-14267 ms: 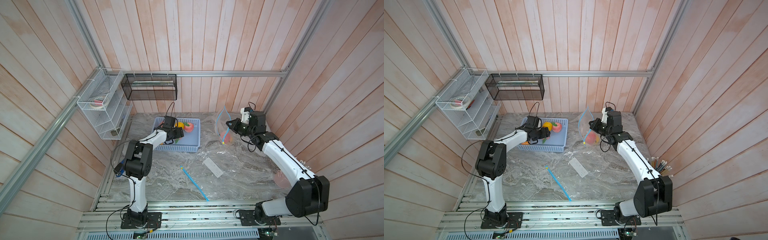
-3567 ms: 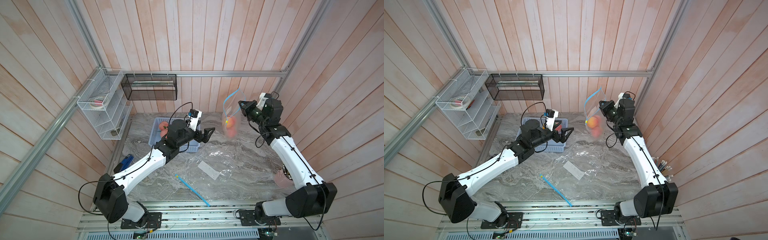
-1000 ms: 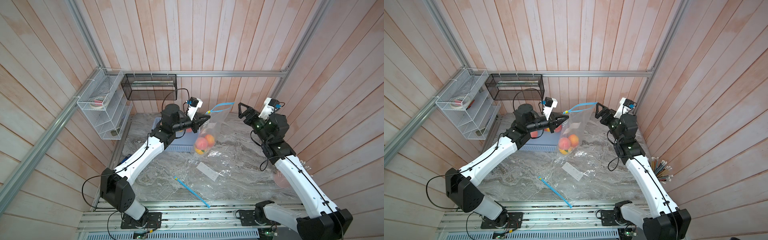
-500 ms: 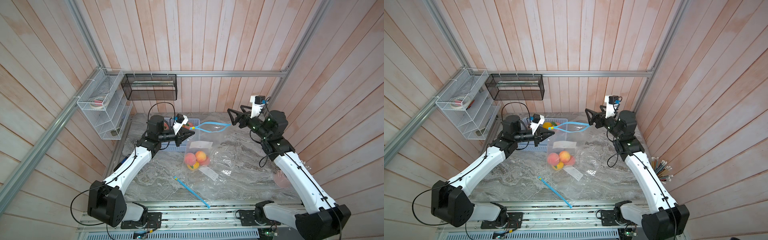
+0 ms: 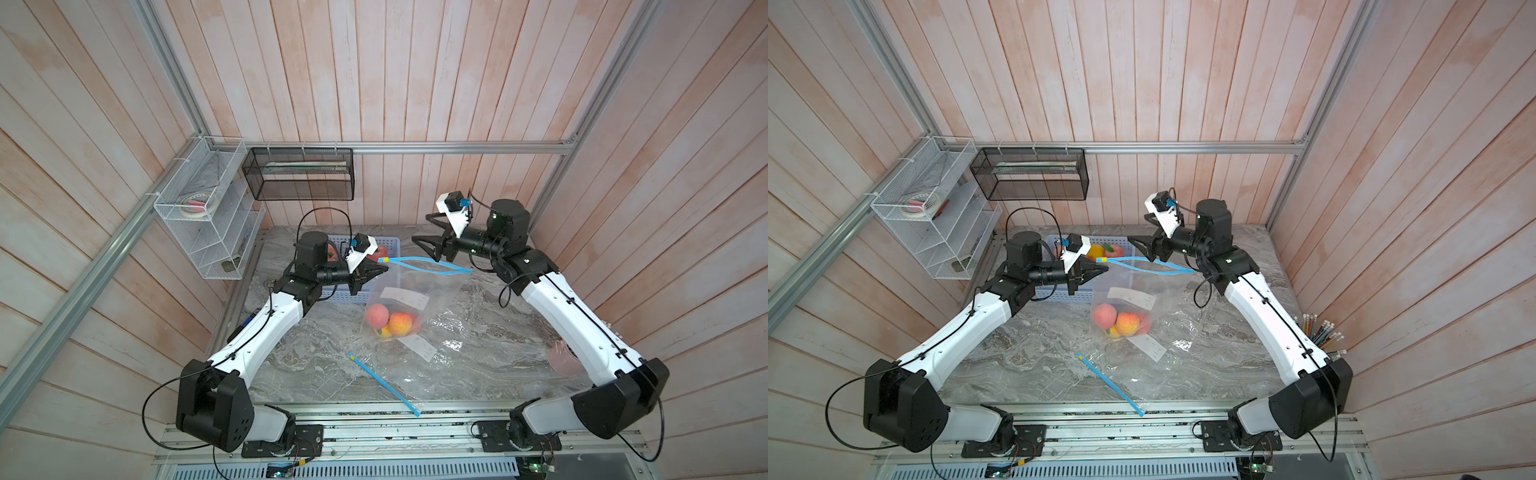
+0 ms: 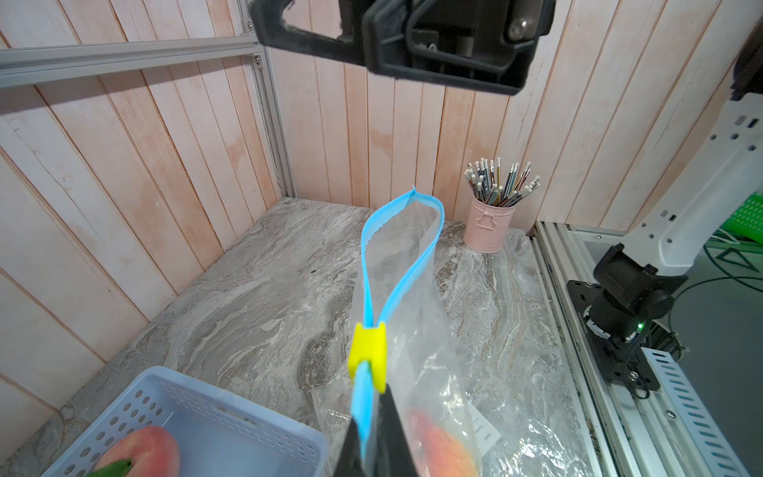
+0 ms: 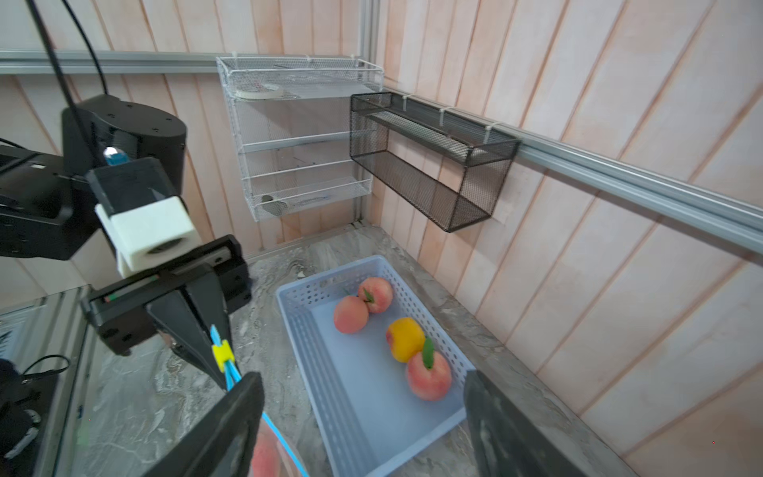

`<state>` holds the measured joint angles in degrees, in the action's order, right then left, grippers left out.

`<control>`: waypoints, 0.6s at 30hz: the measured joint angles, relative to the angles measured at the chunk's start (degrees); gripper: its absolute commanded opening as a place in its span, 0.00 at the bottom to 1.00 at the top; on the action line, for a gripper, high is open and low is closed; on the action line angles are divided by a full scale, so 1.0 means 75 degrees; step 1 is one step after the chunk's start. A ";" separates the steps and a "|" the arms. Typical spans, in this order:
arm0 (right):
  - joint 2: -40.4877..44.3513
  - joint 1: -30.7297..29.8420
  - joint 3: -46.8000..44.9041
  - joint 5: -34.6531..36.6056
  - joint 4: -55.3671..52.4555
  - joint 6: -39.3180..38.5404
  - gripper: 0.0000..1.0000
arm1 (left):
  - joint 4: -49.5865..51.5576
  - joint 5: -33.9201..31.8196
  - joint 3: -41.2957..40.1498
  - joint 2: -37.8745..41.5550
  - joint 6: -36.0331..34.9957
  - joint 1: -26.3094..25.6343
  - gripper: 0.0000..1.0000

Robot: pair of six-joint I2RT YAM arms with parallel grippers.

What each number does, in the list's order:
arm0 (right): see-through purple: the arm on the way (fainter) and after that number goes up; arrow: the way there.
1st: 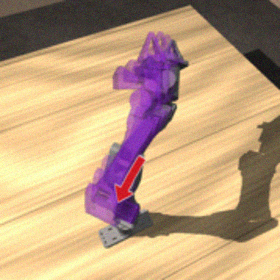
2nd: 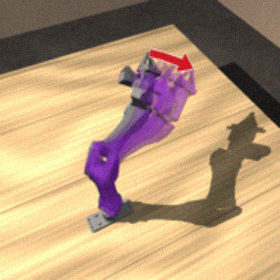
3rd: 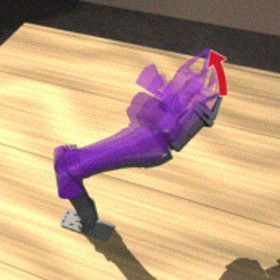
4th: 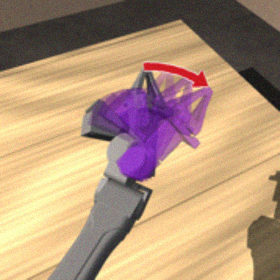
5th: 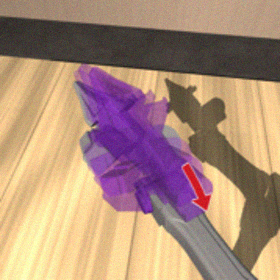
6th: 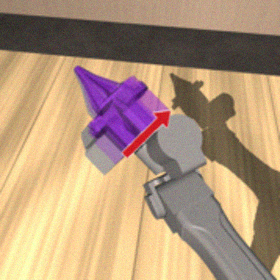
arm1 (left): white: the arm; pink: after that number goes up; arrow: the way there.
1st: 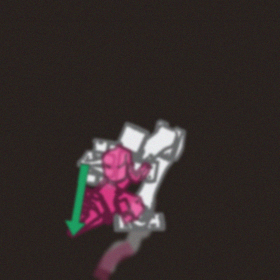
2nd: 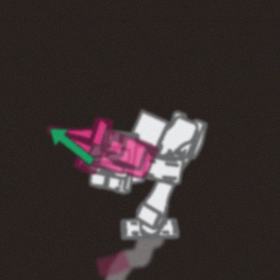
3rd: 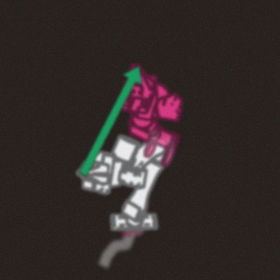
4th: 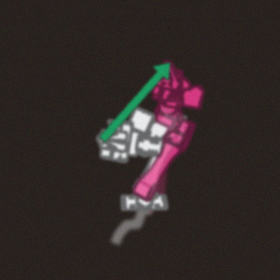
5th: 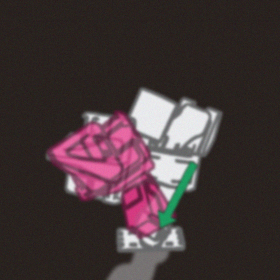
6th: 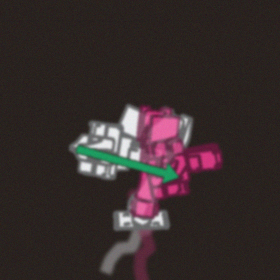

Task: Place the peach in a zip-top bag and seal the zipper
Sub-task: Zip the zipper on the zipper food storage bag.

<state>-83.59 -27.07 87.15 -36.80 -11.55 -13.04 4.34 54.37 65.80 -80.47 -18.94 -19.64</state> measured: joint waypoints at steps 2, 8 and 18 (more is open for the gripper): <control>-0.0297 -0.0265 0.0326 -0.0216 -0.0358 -0.0414 0.68 | 0.0000 0.0038 0.0000 0.0000 -0.0026 0.0000 0.00; -0.0930 -0.0813 0.0868 -0.0574 -0.1253 -0.1434 0.51 | 0.0000 0.0099 0.0000 0.0000 -0.0061 0.0000 0.00; -0.1346 -0.0924 0.1209 -0.0828 -0.1990 -0.2081 0.38 | -0.0006 0.0119 0.0000 0.0000 -0.0076 0.0000 0.00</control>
<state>-93.69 -34.00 96.23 -43.00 -26.48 -28.64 4.29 55.27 65.80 -80.47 -19.51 -19.64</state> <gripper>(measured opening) 0.373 0.050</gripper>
